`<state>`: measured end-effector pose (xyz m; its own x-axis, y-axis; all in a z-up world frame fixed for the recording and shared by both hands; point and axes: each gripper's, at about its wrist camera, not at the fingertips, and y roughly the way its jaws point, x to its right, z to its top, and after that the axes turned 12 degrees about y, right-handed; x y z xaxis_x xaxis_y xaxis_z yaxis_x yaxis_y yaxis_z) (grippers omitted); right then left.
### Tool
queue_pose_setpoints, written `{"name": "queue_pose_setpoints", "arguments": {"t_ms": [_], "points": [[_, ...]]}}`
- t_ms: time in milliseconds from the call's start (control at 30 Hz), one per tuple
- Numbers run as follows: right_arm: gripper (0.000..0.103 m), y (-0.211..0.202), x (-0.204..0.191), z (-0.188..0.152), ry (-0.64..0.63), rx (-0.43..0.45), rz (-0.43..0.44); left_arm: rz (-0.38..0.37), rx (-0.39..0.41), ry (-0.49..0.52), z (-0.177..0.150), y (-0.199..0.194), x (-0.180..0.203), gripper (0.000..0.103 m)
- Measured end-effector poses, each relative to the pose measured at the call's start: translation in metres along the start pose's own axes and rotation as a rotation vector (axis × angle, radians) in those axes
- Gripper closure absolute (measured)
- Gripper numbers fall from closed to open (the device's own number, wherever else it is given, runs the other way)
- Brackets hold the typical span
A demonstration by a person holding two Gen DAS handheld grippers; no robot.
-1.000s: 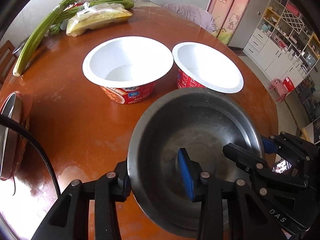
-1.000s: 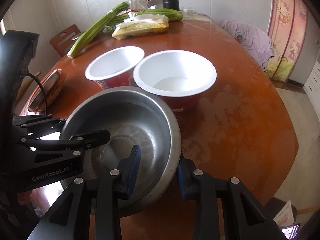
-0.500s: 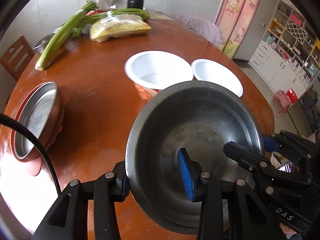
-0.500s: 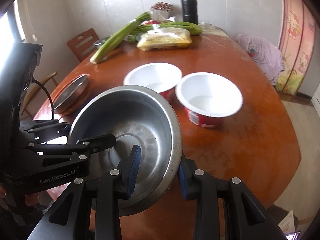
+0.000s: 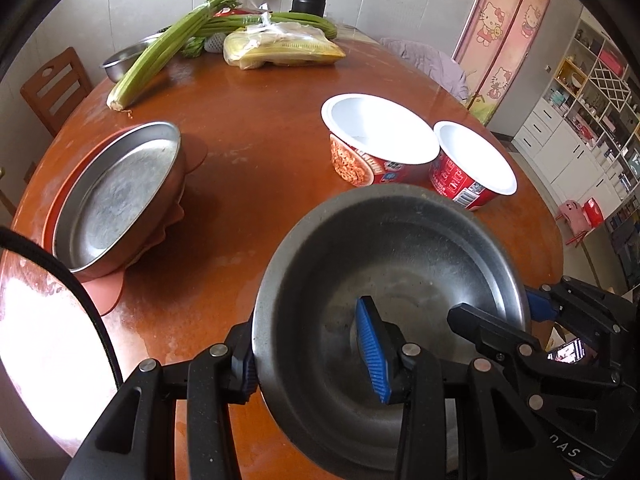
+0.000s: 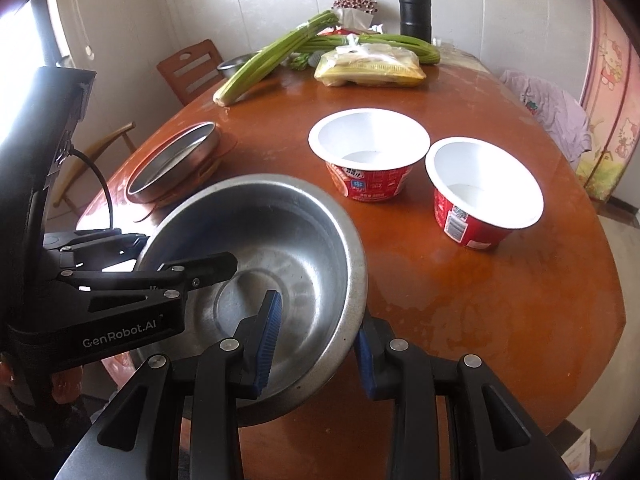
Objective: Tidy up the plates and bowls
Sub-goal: 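Lift the steel bowl, set it down before the white bowls, open grippers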
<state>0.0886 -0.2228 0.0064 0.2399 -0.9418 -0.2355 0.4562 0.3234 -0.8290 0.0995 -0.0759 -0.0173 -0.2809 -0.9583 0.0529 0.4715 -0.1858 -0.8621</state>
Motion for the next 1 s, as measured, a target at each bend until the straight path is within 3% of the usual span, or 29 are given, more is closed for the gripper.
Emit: {"name": "queue_pose_setpoints", "arguments": {"t_ms": [1000], "points": [[0.065, 0.026, 0.018, 0.006, 0.047, -0.085, -0.001, -0.047, -0.039, 0.026, 0.008, 0.030, 0.000, 0.060]]}}
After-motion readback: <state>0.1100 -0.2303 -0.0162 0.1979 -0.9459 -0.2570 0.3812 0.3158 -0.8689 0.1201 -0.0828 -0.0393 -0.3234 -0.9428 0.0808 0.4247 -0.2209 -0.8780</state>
